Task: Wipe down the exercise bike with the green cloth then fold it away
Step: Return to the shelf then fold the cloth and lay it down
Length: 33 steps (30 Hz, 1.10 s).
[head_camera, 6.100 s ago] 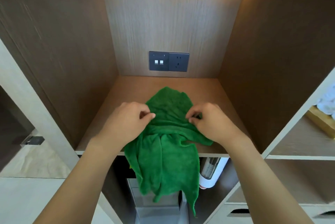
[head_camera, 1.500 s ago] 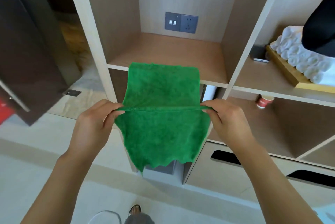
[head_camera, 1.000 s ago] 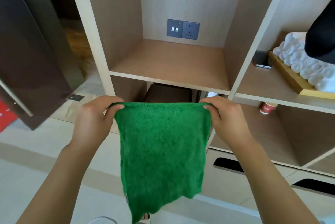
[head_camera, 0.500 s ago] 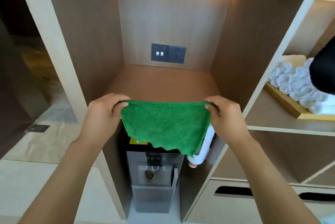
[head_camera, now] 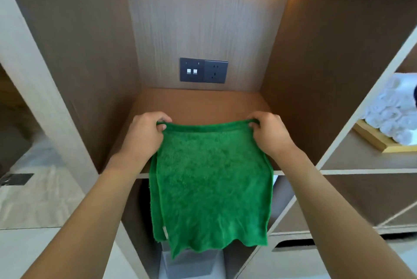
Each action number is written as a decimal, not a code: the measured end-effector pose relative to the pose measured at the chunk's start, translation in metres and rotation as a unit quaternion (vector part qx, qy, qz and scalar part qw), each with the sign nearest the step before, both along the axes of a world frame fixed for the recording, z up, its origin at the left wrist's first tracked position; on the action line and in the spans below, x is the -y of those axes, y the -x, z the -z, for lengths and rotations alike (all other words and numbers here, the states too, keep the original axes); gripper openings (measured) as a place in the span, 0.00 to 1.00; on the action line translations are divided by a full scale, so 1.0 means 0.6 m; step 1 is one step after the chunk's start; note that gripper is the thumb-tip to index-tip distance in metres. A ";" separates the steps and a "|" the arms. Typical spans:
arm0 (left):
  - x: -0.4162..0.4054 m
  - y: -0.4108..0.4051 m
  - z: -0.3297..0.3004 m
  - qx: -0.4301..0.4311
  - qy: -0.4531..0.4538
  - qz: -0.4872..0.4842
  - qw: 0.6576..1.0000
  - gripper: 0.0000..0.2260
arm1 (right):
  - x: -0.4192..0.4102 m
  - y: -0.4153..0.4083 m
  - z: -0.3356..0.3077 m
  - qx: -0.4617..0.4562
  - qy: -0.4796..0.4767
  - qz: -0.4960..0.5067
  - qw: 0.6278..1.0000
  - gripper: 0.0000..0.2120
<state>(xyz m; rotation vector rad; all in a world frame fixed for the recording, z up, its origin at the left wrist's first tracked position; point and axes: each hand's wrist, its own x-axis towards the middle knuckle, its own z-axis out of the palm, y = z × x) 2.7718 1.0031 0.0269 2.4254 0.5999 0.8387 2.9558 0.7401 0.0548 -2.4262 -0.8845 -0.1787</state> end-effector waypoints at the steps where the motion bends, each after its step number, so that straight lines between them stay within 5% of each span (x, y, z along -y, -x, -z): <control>1: -0.003 -0.003 0.005 0.003 0.010 -0.001 1.000 0.12 | -0.009 -0.005 -0.001 -0.018 0.027 0.006 0.999 0.10; 4: -0.007 -0.005 0.016 0.025 0.020 0.001 0.999 0.13 | -0.023 0.005 0.000 0.044 0.134 0.045 0.989 0.15; 7: -0.012 -0.008 0.017 0.023 -0.001 0.012 1.000 0.15 | -0.041 0.067 0.020 0.145 0.071 -0.030 0.986 0.13; 11: -0.012 -0.001 0.014 0.020 -0.024 -0.013 0.999 0.15 | -0.071 0.122 0.050 -0.008 0.036 -0.217 0.976 0.17; 16: 0.075 0.023 -0.024 -0.002 -0.051 0.009 0.999 0.14 | -0.075 0.123 0.056 0.037 0.113 -0.194 0.974 0.24; 19: 0.144 0.020 -0.005 -0.104 -0.076 0.079 0.989 0.20 | -0.082 0.122 0.056 0.028 0.117 -0.197 0.973 0.26; 24: 0.119 0.030 0.017 -0.260 -0.095 0.055 0.959 0.29 | -0.037 0.094 0.049 -0.021 0.104 -0.168 0.980 0.30; 33: 0.100 0.027 0.016 -0.295 -0.101 0.092 0.946 0.27 | 0.015 0.076 0.046 -0.015 0.188 -0.130 0.973 0.31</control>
